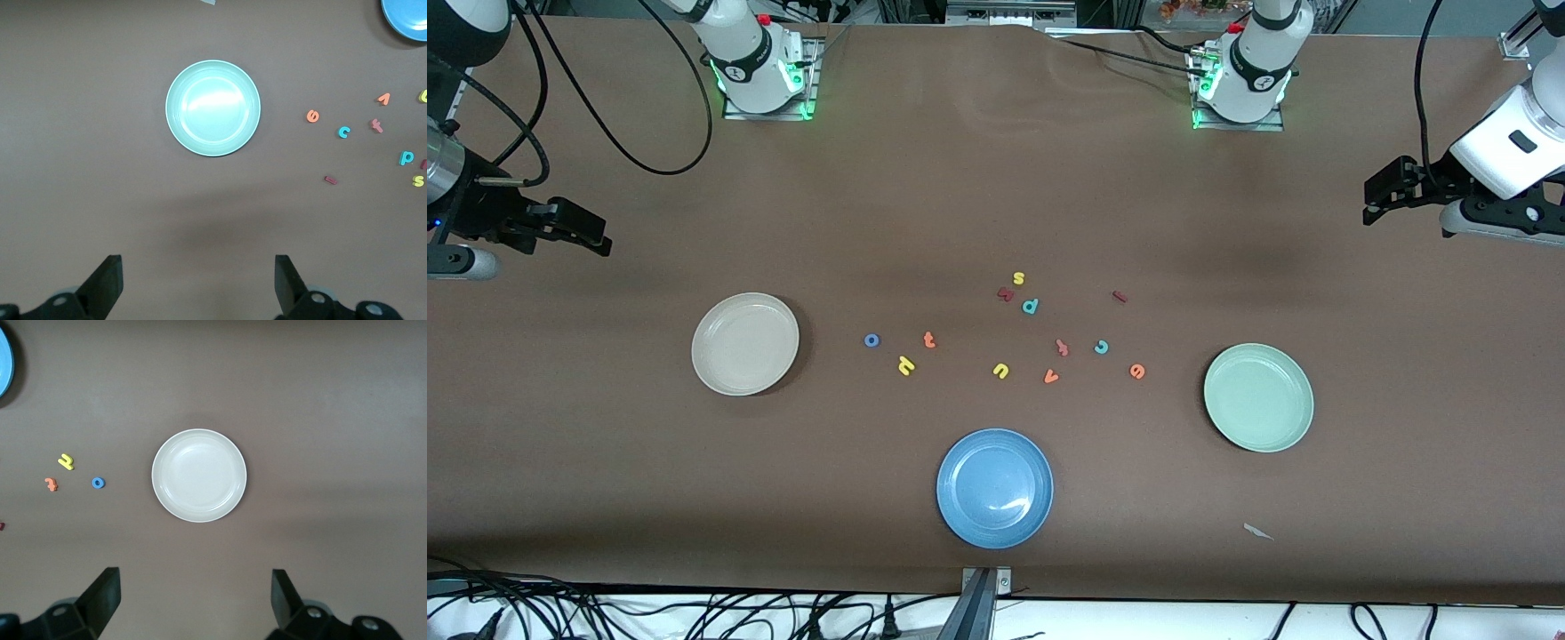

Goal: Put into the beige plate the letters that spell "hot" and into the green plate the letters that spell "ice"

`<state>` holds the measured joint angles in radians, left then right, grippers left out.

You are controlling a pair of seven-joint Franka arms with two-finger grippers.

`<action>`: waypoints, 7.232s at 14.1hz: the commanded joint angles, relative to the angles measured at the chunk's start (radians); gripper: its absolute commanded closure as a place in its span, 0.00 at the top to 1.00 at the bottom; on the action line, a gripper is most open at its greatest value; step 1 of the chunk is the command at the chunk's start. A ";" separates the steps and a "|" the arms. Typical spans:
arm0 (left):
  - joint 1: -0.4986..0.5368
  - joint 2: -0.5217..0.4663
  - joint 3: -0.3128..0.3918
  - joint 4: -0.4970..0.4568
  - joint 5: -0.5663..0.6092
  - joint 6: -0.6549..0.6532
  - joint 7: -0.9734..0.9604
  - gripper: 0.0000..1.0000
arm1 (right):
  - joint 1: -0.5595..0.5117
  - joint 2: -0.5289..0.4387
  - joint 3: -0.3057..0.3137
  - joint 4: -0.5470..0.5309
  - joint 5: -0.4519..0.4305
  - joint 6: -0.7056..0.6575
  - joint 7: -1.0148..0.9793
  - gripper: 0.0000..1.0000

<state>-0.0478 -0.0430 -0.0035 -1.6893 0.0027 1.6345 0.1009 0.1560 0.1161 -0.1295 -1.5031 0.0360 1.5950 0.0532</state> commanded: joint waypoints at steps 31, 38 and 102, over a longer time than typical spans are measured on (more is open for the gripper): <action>0.006 0.005 -0.006 0.016 0.008 -0.019 0.014 1.00 | -0.003 -0.009 0.008 -0.008 0.005 -0.010 -0.001 1.00; 0.005 0.005 -0.007 0.016 0.008 -0.019 0.016 1.00 | -0.001 -0.009 0.008 -0.009 0.004 -0.009 -0.001 1.00; -0.038 0.144 -0.030 0.017 -0.082 -0.033 0.020 1.00 | 0.002 0.014 0.008 -0.008 -0.004 -0.012 -0.007 1.00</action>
<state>-0.0662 0.0500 -0.0301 -1.6921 -0.0322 1.6036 0.1027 0.1579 0.1284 -0.1246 -1.5114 0.0360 1.5902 0.0532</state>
